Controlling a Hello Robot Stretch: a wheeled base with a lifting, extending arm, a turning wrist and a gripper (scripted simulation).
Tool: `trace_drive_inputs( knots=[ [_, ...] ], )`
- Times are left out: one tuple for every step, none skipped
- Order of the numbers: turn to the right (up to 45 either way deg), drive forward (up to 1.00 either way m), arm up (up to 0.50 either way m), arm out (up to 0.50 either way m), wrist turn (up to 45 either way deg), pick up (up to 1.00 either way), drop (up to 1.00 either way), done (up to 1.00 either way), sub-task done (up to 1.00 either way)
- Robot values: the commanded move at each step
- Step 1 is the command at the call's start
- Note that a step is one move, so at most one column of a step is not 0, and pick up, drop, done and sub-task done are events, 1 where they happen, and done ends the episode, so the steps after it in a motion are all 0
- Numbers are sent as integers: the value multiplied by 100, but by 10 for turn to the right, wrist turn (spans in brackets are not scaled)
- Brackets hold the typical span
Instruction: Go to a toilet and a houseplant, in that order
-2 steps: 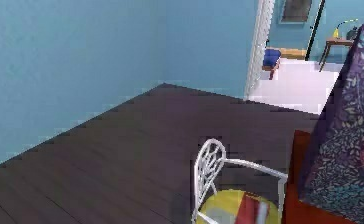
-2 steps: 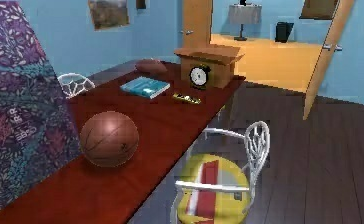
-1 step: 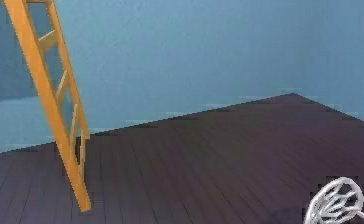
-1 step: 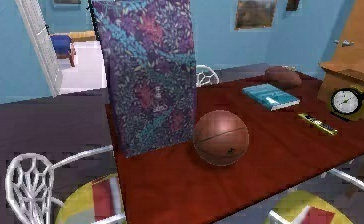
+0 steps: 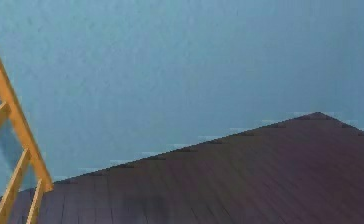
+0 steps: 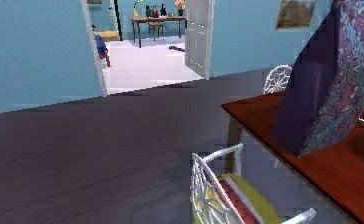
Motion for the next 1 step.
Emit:
trace_drive_inputs(
  knots=[
    [450, 0, 0, 0, 0, 0, 0, 0, 0]
  ],
)
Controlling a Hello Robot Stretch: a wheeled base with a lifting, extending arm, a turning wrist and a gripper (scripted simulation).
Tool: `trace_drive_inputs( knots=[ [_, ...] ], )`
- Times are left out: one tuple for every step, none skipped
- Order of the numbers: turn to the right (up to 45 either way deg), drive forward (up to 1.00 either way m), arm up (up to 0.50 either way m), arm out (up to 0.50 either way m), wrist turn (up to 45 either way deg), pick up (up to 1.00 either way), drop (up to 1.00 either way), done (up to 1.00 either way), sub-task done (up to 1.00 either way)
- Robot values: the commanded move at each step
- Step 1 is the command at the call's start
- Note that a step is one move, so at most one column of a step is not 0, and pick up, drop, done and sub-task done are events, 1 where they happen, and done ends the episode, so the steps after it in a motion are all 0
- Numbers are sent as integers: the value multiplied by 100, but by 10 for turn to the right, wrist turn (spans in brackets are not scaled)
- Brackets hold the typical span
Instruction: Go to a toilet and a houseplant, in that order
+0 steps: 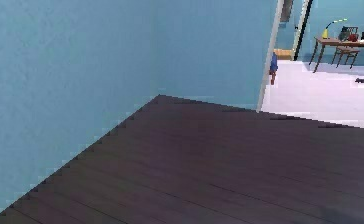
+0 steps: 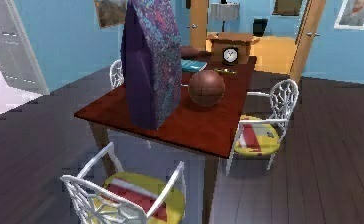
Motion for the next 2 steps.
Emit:
trace_drive_inputs(
  knots=[
    [180, 0, 0, 0, 0, 0, 0, 0, 0],
    [0, 80, 0, 0, 0, 0, 0, 0, 0]
  ],
)
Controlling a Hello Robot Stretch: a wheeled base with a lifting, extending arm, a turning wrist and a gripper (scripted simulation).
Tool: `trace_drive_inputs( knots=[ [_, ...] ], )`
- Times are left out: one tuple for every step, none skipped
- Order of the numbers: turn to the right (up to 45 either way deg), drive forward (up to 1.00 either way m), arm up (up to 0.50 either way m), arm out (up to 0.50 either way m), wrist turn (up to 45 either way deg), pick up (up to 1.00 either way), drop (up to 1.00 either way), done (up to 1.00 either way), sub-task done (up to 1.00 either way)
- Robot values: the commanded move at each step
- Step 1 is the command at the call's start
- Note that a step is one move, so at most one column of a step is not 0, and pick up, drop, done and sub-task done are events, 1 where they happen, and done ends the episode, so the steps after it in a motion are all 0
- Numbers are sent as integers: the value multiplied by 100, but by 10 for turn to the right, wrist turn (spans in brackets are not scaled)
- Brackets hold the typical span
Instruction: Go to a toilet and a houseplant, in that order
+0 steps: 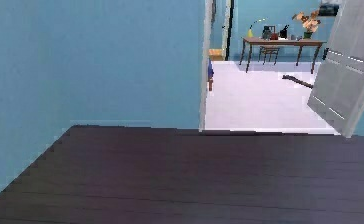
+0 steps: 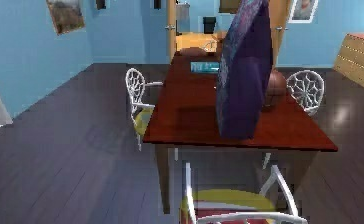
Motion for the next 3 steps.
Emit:
trace_drive_inputs(
  knots=[
    [210, 0, 0, 0, 0, 0, 0, 0, 0],
    [0, 100, 0, 0, 0, 0, 0, 0, 0],
    [0, 100, 0, 0, 0, 0, 0, 0, 0]
  ],
)
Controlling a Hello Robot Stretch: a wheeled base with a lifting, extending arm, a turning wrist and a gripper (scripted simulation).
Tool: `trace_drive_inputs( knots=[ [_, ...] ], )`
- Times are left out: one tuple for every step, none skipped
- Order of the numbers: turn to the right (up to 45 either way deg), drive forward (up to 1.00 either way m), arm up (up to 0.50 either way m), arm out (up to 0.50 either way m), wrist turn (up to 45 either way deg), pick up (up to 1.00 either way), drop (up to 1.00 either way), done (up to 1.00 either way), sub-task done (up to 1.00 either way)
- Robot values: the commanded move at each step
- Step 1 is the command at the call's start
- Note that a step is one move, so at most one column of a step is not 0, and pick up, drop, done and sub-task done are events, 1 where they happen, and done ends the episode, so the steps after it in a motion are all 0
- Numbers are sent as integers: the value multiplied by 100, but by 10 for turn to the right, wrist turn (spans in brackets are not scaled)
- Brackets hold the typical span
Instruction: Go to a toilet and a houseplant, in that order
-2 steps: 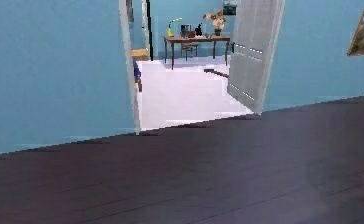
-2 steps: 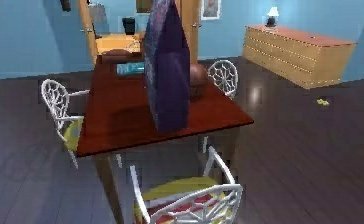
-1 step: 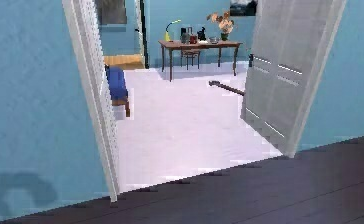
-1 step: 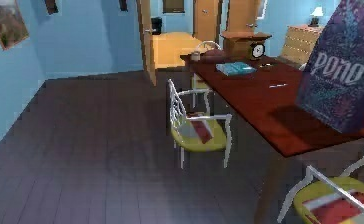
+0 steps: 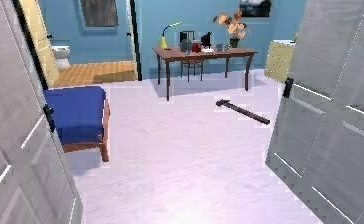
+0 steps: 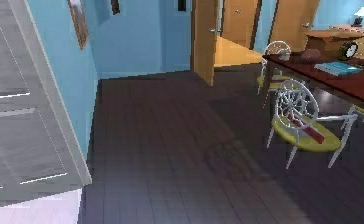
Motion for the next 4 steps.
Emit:
trace_drive_inputs(
  knots=[
    [180, 0, 0, 0, 0, 0, 0, 0, 0],
    [0, 5, 0, 0, 0, 0, 0, 0, 0],
    [-330, 0, 0, 0, 0, 0, 0, 0, 0],
    [0, 100, 0, 0, 0, 0, 0, 0, 0]
  ],
)
